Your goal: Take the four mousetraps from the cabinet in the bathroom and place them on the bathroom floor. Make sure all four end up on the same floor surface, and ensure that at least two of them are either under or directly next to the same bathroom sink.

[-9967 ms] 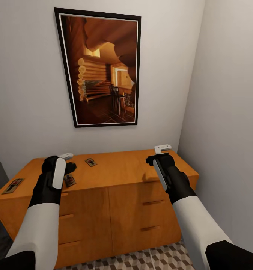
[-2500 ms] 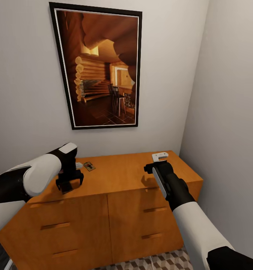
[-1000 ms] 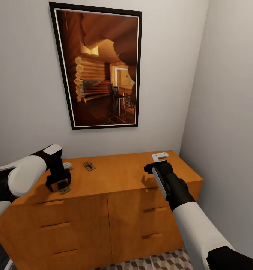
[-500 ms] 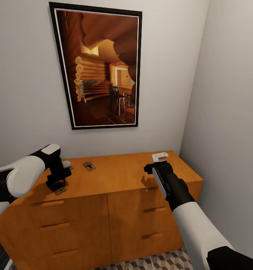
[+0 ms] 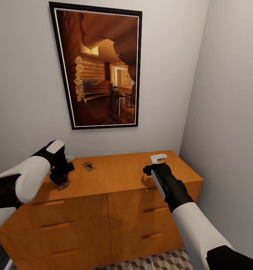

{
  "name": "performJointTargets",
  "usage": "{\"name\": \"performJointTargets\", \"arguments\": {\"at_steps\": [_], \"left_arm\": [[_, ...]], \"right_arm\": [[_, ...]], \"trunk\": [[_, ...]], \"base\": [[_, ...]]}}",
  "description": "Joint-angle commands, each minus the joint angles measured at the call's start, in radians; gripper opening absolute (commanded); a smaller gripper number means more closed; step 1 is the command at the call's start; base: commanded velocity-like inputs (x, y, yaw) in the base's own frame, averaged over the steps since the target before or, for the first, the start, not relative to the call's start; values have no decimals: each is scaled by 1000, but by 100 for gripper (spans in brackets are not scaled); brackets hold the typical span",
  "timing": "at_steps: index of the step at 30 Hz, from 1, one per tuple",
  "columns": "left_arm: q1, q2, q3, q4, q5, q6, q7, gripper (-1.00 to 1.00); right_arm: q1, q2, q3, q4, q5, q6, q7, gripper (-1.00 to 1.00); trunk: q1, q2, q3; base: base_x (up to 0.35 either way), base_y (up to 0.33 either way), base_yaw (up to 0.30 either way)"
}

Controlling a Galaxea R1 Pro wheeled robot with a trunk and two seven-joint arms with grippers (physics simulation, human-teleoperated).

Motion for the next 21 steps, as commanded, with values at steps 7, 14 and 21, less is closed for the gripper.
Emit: {"name": "performJointTargets", "arguments": {"at_steps": [7, 14, 21], "left_arm": [[-6, -15, 7, -27, -1, 7, 7, -100], [-50, -69, 8, -57, 2, 17, 12, -100], [-88, -88, 8, -51, 2, 18, 13, -100]], "right_arm": [[-1, 0, 2, -1, 7, 5, 0, 100], [-1, 0, 2, 0, 7, 5, 0, 100], [-1, 0, 2, 0, 7, 5, 0, 100]], "trunk": [[0, -1, -1], [0, -1, -1], [0, -1, -1]], "base": [[0, 0, 0], [0, 0, 0], [0, 0, 0]]}}
